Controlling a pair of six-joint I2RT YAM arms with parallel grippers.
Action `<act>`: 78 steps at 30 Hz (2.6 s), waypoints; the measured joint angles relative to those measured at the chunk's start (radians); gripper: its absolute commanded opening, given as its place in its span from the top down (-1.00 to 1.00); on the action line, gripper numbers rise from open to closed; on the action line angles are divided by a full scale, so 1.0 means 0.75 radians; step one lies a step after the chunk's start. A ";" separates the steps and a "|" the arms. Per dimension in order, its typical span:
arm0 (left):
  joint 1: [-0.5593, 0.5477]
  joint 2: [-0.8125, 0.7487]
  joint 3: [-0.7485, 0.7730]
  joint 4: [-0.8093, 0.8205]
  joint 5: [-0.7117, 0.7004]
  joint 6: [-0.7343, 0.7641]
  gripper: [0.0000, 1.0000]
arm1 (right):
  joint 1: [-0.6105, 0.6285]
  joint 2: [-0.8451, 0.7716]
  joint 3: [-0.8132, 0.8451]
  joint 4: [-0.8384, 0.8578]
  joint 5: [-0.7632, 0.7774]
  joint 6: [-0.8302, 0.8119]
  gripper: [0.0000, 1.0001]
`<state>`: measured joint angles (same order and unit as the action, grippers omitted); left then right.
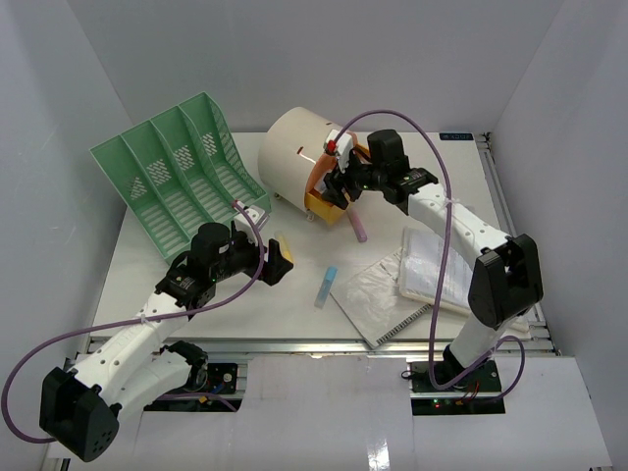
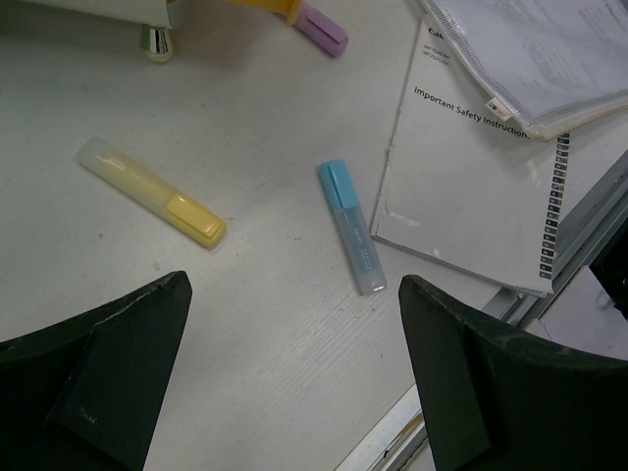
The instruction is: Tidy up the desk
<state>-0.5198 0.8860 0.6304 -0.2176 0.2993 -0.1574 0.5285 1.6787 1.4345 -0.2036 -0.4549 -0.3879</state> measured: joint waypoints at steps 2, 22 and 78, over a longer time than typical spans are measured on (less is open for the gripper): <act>0.000 0.000 0.000 0.000 0.000 0.000 -0.96 | 0.000 0.017 0.000 -0.002 0.012 -0.002 -0.68; 0.000 -0.002 0.000 0.016 0.028 -0.002 -0.58 | -0.105 -0.189 -0.106 0.058 0.044 0.023 -0.86; -0.440 1.845 1.935 -0.506 -1.027 0.484 -0.76 | -0.989 -0.710 -0.951 0.435 -0.865 0.192 -0.36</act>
<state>-0.8500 2.2700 2.0814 -0.5971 -0.4709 0.2060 -0.2134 1.1464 0.7216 0.1230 -1.1037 -0.2438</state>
